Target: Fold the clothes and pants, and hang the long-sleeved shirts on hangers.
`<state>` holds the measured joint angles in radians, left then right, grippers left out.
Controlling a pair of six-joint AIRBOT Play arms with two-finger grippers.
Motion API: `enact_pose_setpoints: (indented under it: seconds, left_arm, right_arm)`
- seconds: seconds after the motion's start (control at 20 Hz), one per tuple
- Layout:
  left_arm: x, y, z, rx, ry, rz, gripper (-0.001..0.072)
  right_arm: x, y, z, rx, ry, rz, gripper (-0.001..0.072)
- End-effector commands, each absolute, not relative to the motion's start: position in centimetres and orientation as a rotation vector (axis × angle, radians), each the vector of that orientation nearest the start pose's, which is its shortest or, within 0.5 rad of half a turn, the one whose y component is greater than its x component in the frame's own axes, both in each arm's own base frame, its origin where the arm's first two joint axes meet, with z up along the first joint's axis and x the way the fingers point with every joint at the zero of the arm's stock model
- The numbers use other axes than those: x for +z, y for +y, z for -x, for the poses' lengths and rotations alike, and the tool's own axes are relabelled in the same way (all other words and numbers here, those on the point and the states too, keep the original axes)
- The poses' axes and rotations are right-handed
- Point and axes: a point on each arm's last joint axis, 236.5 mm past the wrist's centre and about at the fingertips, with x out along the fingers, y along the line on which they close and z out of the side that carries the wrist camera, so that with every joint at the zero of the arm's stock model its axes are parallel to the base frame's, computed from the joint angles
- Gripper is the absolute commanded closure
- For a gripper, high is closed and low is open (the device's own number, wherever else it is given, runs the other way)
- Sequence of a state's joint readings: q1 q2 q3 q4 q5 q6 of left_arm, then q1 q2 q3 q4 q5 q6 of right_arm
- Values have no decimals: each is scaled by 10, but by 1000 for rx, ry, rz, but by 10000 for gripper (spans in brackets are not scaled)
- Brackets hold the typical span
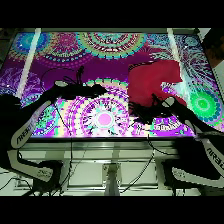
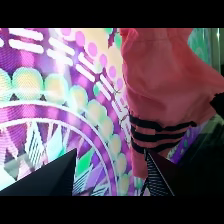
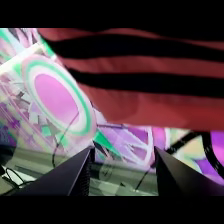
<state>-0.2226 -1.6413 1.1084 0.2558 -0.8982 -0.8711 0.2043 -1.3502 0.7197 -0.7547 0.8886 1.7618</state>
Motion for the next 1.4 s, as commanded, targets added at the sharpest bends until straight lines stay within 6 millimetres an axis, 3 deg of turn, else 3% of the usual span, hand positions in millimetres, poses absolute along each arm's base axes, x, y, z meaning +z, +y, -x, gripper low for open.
enact_pose_setpoints:
  seconds: [0.0, 0.25, 0.3, 0.35, 0.4, 0.5, 0.6, 0.7, 0.85, 0.95, 1.0, 1.05, 1.1, 1.15, 1.25, 1.35]
  left_arm:
    - [-20, -278, -422, -805, 1071, 677, 209]
    - [-20, -279, -421, -806, 1072, 676, 209]
    - [-20, -279, -421, -805, 1071, 676, 210]
    - [-20, -279, -421, -805, 1071, 676, 220]
    - [-20, -279, -421, -805, 1071, 676, 246]
    - [-20, -277, -425, -793, 1063, 680, 358]
    - [-19, -274, -435, -757, 1034, 696, 363]
    - [-16, -267, -452, -699, 984, 728, 372]
    - [4, -247, -481, -672, 886, 696, 373]
    - [23, -226, -503, -646, 821, 703, 372]
    - [32, -213, -514, -630, 791, 707, 372]
    - [39, -201, -522, -614, 764, 713, 372]
    - [44, -192, -528, -600, 746, 725, 372]
    - [48, -185, -531, -591, 734, 743, 372]
    - [48, -184, -527, -611, 746, 743, 371]
    - [44, -188, -520, -632, 770, 711, 370]
  right_arm:
    - [-106, 193, -324, 69, 1421, -902, 306]
    - [-109, 181, -340, 15, 1350, -898, 321]
    - [-108, 179, -344, 6, 1332, -902, 451]
    - [-107, 177, -349, 1, 1311, -906, 656]
    - [-106, 177, -353, -2, 1291, -910, 703]
    - [-101, 179, -359, 8, 1273, -915, 705]
    - [-78, 192, -373, 82, 1251, -933, 707]
    - [-21, 224, -399, 262, 1184, -993, 707]
    - [118, 279, -421, 687, 1010, -1061, 707]
    - [192, 287, -426, 825, 881, -1016, 707]
    - [214, 285, -428, 844, 828, -973, 707]
    - [221, 281, -429, 834, 801, -919, 706]
    - [213, 276, -429, 793, 821, -871, 707]
    - [192, 268, -429, 726, 878, -832, 707]
    - [127, 236, -425, 522, 1018, -679, 707]
    - [63, 186, -422, 271, 1122, -570, 706]
